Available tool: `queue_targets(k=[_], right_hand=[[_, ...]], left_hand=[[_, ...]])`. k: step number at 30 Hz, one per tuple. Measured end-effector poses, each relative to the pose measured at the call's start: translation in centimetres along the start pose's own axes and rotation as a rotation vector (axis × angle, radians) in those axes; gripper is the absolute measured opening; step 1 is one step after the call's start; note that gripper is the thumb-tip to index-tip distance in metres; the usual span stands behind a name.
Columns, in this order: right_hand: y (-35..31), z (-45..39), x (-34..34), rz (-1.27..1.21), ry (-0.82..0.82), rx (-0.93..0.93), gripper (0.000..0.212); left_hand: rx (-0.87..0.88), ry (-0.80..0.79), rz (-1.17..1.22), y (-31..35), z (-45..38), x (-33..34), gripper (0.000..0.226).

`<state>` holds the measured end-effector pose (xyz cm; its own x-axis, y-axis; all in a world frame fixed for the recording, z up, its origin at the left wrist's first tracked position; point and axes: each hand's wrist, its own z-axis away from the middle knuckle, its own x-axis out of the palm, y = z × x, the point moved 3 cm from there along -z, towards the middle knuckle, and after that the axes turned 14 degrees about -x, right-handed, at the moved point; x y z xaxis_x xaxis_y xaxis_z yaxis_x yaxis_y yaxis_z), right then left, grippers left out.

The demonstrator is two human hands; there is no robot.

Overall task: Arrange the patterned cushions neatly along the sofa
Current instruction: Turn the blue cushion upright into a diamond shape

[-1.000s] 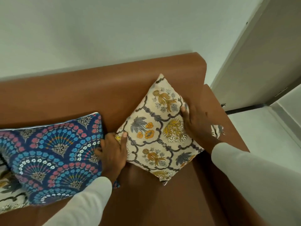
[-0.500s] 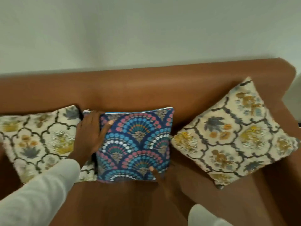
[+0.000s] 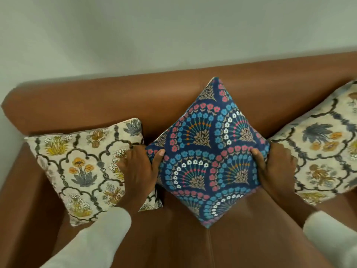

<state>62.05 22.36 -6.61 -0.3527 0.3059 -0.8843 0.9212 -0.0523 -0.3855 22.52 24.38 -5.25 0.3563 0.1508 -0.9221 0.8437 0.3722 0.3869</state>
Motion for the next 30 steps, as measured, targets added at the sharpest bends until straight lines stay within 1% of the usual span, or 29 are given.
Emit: queue_targets(k=[1,3,4,5,6,7,8,9,11,12,13,14,15,16,18,19,20,21,22,23,24,25,26,27,28,29,30], right_hand=[[-0.1,-0.9,-0.1,0.019,-0.046,-0.011,0.064],[-0.6,-1.1,0.3,0.073,-0.155,-0.03,0.074],[-0.8,-0.8,0.3,0.078,-0.172,-0.015,0.079],[-1.1,-0.3,0.3,0.063,-0.142,0.025,0.082],[-1.8,0.1,0.1,0.037,-0.077,0.059,0.082],[-2.9,0.5,0.0,-0.001,-0.006,0.072,0.079],[-4.6,0.9,-0.1,-0.05,0.055,0.04,0.075],[-6.9,1.3,-0.1,-0.099,0.105,-0.039,0.068],[-12.8,3.4,1.2,-0.254,0.138,-0.181,0.048],[-16.1,5.1,2.4,-0.357,0.105,-0.209,0.042],[-19.3,7.0,3.8,-0.446,0.025,-0.206,0.041],[-22.2,8.8,5.4,-0.536,-0.097,-0.158,0.041],[-24.5,10.6,7.5,-0.601,-0.248,-0.077,0.042],[-26.4,11.8,9.4,-0.608,-0.399,-0.025,0.05],[-29.5,12.8,13.0,-0.611,-0.579,0.003,0.086],[-30.3,12.9,14.5,-0.632,-0.637,0.067,0.103],[-31.2,12.9,15.7,-0.652,-0.69,0.124,0.113],[-31.9,12.8,16.8,-0.684,-0.731,0.139,0.114],[-32.7,12.8,17.5,-0.722,-0.769,0.132,0.106],[-33.4,12.6,18.0,-0.757,-0.807,0.083,0.092],[-34.1,12.3,18.0,-0.718,-0.833,-0.023,0.08],[-34.7,11.8,17.6,-0.632,-0.775,-0.14,0.076],[-35.3,11.3,17.2,-0.539,-0.708,-0.229,0.082],[-35.7,10.7,16.6,-0.427,-0.622,-0.259,0.092],[-36.2,10.0,15.7,-0.372,-0.536,-0.198,0.099],[-36.4,9.4,15.1,-0.371,-0.439,-0.134,0.098],[-36.7,8.7,14.5,-0.37,-0.338,-0.136,0.093]], left_hand=[[0.004,-0.038,-0.041,0.2,-0.1,0.8,0.078],[0.035,-0.108,-0.125,0.4,-0.4,1.9,0.086],[0.054,-0.135,-0.129,0.3,-0.6,2.2,0.09],[0.075,-0.142,-0.103,0.1,-0.8,2.2,0.09],[0.103,-0.128,-0.068,-0.2,-1.0,1.9,0.085],[0.148,-0.087,-0.044,-0.7,-1.1,1.3,0.079],[0.195,-0.022,-0.034,-1.4,-1.4,0.3,0.071],[0.226,0.053,-0.03,-2.3,-1.8,-0.8,0.063],[0.198,0.173,-0.015,-4.9,-3.5,-3.7,0.054],[0.154,0.209,-0.012,-6.5,-4.8,-5.3,0.055],[0.105,0.231,-0.013,-8.3,-6.2,-6.9,0.058],[0.062,0.22,-0.012,-10.3,-7.7,-8.3,0.061],[0.035,0.173,-0.01,-12.3,-9.1,-9.4,0.065],[0.02,0.094,-0.012,-14.1,-10.2,-10.4,0.071],[0.014,-0.075,-0.044,-17.5,-12.3,-11.6,0.076],[0.031,-0.124,-0.087,-18.4,-12.8,-11.8,0.075],[0.054,-0.147,-0.133,-19.3,-12.9,-12.0,0.076],[0.082,-0.146,-0.164,-20.0,-12.9,-12.0,0.076],[0.095,-0.124,-0.184,-20.7,-12.6,-12.3,0.074],[0.086,-0.087,-0.186,-21.5,-12.4,-12.5,0.07],[0.053,-0.047,-0.169,-22.5,-12.1,-12.9,0.068],[0.003,-0.005,-0.132,-23.8,-12.0,-13.3,0.068],[-0.064,0.037,-0.078,-24.8,-11.8,-14.0,0.073],[-0.117,0.066,0.003,-25.8,-11.8,-14.7,0.081],[-0.166,0.088,0.079,-26.5,-11.8,-15.3,0.087],[-0.194,0.119,0.143,-27.2,-12.1,-15.7,0.088],[-0.219,0.151,0.184,-27.5,-12.2,-16.1,0.087]])
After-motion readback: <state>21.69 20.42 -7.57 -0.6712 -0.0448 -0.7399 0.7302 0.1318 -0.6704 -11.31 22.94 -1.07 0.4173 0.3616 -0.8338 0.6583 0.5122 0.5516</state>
